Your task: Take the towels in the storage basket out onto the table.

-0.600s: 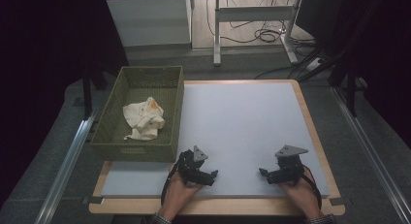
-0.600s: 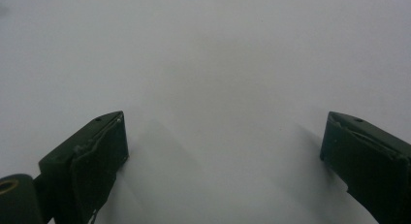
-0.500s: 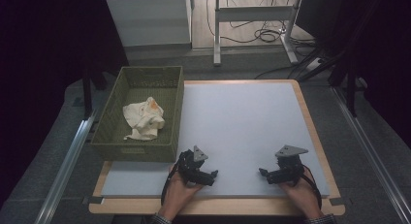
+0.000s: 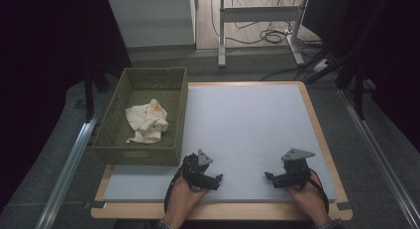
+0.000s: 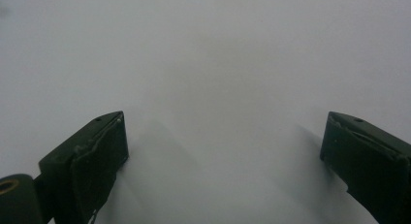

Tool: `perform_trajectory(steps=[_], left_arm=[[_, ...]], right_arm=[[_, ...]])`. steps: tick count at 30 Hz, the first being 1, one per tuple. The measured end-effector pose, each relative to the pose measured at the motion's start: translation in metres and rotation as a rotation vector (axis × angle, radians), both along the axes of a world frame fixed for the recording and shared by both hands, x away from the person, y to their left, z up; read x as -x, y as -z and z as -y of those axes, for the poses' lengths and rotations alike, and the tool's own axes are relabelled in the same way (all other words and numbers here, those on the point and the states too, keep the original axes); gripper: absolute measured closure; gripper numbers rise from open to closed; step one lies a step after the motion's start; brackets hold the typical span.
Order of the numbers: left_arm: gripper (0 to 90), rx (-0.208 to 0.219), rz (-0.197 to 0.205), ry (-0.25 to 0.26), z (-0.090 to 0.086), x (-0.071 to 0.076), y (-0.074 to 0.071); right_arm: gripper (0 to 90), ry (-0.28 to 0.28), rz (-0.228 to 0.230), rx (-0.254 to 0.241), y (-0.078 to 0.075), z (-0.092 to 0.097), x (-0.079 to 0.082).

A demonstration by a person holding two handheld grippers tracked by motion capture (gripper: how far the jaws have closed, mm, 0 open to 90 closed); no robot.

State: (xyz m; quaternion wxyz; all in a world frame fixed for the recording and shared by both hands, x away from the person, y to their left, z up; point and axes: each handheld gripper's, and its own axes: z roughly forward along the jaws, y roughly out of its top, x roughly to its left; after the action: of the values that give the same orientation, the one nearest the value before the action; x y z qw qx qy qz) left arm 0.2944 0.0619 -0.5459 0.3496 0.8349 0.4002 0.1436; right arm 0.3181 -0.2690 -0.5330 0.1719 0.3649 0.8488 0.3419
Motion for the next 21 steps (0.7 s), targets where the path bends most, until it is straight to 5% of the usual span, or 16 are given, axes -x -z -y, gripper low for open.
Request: perform_trajectory(steps=[21], left_arm=[[4.1,0.030,-0.007,0.035,-0.0049,-0.0024,-0.0055]], right_arm=[[3.1,0.000,0.000,0.001,-0.0002,0.0002,0.0000]])
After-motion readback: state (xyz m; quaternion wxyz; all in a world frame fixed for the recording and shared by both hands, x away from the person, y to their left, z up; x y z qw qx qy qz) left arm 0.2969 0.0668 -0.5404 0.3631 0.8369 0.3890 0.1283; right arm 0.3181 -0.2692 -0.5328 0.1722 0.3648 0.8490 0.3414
